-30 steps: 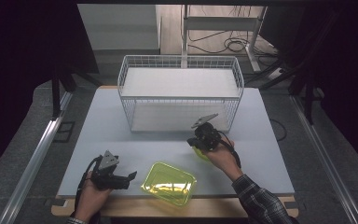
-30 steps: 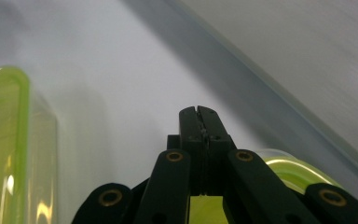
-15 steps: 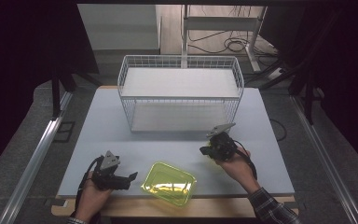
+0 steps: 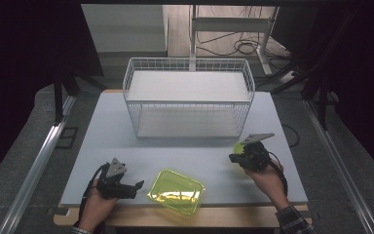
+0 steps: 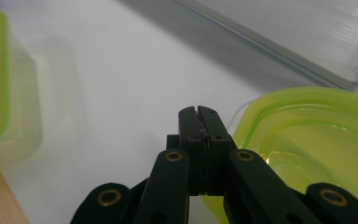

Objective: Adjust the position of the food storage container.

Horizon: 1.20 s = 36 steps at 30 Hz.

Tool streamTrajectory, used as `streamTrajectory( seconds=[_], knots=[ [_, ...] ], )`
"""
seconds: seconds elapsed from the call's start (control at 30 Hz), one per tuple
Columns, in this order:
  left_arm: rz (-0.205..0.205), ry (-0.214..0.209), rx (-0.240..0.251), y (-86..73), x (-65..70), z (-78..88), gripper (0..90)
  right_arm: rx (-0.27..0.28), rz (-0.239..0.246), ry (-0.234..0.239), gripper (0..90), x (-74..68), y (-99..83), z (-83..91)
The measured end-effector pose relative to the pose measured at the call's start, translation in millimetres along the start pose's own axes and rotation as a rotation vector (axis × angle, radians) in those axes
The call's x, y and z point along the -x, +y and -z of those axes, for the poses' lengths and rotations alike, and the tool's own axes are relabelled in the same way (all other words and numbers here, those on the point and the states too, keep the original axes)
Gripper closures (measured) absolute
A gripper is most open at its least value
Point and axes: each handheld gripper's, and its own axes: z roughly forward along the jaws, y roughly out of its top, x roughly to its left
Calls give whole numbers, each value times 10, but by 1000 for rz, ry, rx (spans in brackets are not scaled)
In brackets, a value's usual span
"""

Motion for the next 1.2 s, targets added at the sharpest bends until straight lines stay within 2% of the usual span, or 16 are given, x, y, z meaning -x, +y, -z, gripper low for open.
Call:
streamTrajectory(
  seconds=[0.07, 0.17, 0.33, 0.5, 0.63, 0.77, 0.8, 0.83, 0.87, 0.93, 0.97, 1.0, 1.07, 1.1, 1.17, 1.2],
  knots=[
    [0, -1, -2, 0, 2, -2, 54, -9, -19, -37, 880, 99, -66, 26],
    [-1, 0, -5, 0, 3, -3, 54, -9, -49, -55, 879, 186, -126, 38],
    [6, -5, -12, 2, 5, -8, 57, 8, -70, -76, 880, 260, -164, 87],
    [16, 0, -35, 9, 17, -14, 58, 21, -64, -70, 879, 219, -172, 105],
    [23, -8, -32, 26, 28, 13, 84, 39, -43, -49, 872, 122, -194, 127],
    [15, -30, -35, 33, 41, 52, 238, 51, -12, -10, 873, -43, -244, 148],
    [15, -52, -32, 35, 43, 63, 238, 51, -12, -10, 873, -43, -244, 148],
    [15, -88, -24, 37, 44, 78, 286, 53, -8, -2, 873, -83, -257, 153],
    [15, -117, -20, 43, 57, 89, 413, 59, -5, 21, 878, -175, -286, 164],
    [10, -149, -24, 50, 71, 89, 518, 58, 4, 37, 883, -248, -312, 166],
    [10, -149, -24, 50, 71, 89, 570, 58, 4, 37, 883, -248, -312, 166],
    [5, -170, -29, 53, 78, 85, 570, 55, 8, 46, 884, -292, -328, 165],
    [-3, -213, -44, 59, 94, 75, 692, 46, 17, 73, 884, -393, -361, 151],
    [-11, -229, -54, 64, 110, 68, 786, 36, 22, 101, 885, -485, -388, 123],
    [-20, -240, -59, 67, 122, 64, 849, 31, 27, 112, 885, -521, -397, 108],
    [-30, -251, -64, 73, 138, 60, 849, 23, 33, 124, 885, -569, -407, 89]
  ],
)
